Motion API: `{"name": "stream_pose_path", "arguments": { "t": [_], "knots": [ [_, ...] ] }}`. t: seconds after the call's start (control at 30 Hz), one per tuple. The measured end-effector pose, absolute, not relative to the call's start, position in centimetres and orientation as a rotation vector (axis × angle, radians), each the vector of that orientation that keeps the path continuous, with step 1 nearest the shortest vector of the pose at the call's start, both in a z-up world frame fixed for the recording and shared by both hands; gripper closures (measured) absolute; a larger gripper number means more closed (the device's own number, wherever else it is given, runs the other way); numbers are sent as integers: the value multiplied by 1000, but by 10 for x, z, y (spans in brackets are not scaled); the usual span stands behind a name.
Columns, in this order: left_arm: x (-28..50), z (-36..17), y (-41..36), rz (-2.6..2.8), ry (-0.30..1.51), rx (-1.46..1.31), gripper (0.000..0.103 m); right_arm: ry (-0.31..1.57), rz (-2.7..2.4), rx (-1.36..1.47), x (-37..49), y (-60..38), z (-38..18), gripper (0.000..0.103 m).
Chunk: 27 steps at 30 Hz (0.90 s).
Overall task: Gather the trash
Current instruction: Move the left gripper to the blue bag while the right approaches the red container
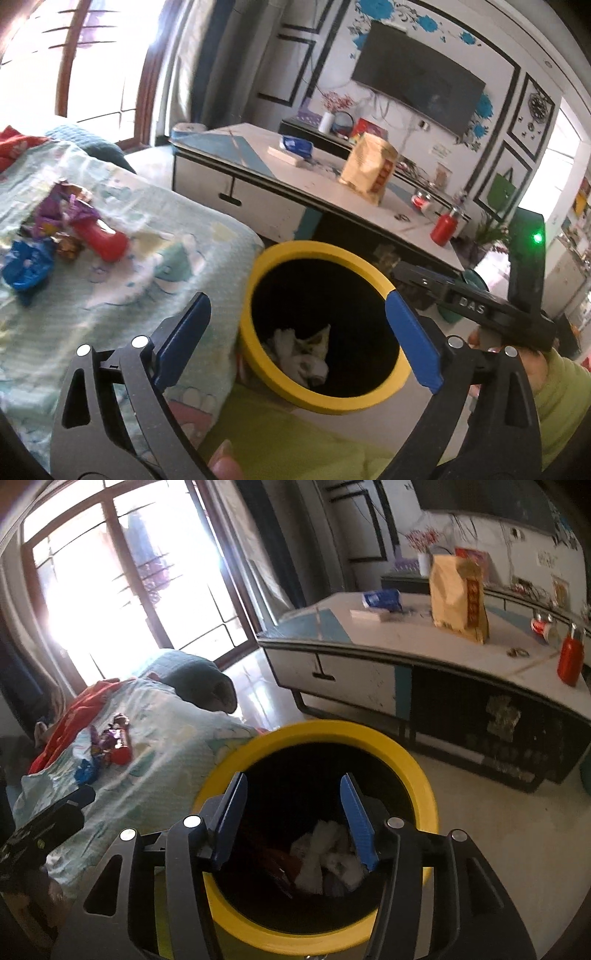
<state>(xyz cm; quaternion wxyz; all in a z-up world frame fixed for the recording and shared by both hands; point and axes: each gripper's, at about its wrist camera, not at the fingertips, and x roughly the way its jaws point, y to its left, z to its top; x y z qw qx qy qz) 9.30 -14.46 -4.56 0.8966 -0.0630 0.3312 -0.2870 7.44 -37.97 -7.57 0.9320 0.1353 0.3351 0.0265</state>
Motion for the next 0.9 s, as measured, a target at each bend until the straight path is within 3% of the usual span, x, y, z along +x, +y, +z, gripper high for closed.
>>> {"name": "stream_pose_path", "arguments": {
  "t": [0.33,0.73,0.9],
  "knots": [
    [95,-27,-109,-488,625,-168,16,630,120,238,71,-354,-54,51],
    [98,-13,-67,-365,564,-205,16,587,231,184,72,-306,-33,43],
    [100,-10,-48,-314,548,-228,11,588,268,165,76,-287,-29,39]
  ]
}}
